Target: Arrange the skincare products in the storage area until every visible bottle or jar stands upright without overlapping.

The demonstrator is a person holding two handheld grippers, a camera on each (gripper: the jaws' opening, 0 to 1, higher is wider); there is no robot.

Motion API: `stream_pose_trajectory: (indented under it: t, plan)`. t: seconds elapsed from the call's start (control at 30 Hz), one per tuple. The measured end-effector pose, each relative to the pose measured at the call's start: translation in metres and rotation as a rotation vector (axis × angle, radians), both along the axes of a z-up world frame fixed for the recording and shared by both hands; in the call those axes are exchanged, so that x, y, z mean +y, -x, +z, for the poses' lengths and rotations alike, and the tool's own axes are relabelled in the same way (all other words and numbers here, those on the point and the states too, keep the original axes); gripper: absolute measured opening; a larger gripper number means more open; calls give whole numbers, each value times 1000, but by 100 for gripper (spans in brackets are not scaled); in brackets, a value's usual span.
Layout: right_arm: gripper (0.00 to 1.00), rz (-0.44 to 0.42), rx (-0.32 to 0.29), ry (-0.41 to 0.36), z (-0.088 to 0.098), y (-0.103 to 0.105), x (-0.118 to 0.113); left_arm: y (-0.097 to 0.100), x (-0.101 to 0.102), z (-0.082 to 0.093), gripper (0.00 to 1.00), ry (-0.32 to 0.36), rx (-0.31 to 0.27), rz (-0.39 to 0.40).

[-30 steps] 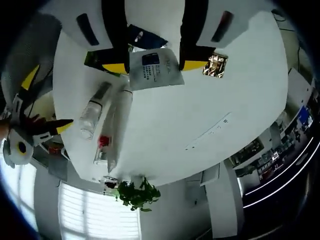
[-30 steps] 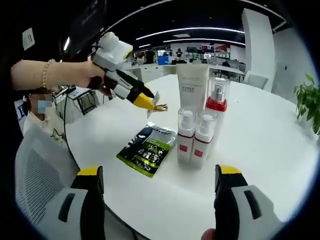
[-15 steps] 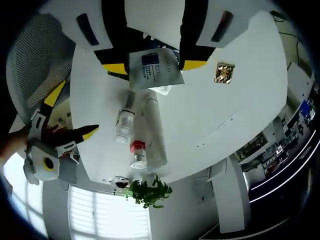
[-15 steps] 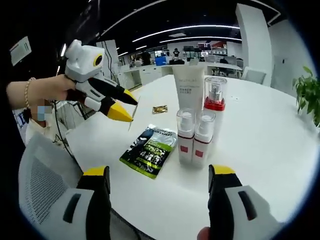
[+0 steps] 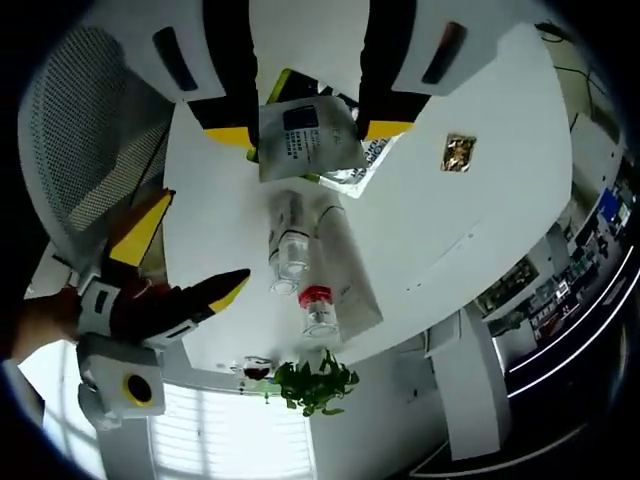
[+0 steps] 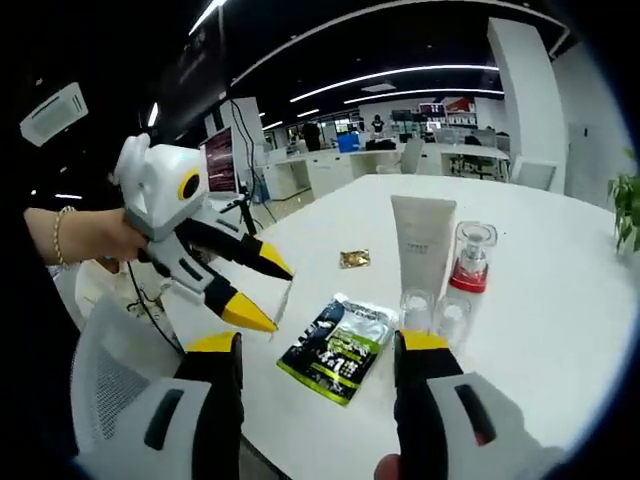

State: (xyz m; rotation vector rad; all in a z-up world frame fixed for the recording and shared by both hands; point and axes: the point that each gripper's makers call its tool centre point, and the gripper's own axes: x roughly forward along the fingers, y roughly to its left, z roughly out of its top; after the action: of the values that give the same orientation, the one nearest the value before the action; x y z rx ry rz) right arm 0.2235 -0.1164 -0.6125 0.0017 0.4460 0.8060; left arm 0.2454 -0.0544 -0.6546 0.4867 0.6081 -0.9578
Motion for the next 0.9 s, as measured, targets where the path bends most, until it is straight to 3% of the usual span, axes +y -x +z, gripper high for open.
stream_pose_trajectory:
  t: [0.1,0.43,0.57,0.77,0.9]
  plan:
    - [47,24,2,-15,4,-2,10,10,-5,3,38,0,-3,-15]
    - [31,100,67,-26,-3,-5,42,25,-13,3,38,7,-6,-33]
    - [21,90,103,-18,-10,-9,44,29,-15,1,38,-3,-10,-48]
    - [16,70,189,-38,-22,-14,42,34,-22,0,39,-29,-23,-82]
    - [9,62,210,-37,-28,-14,39,38,-26,0,39,-42,-29,-95]
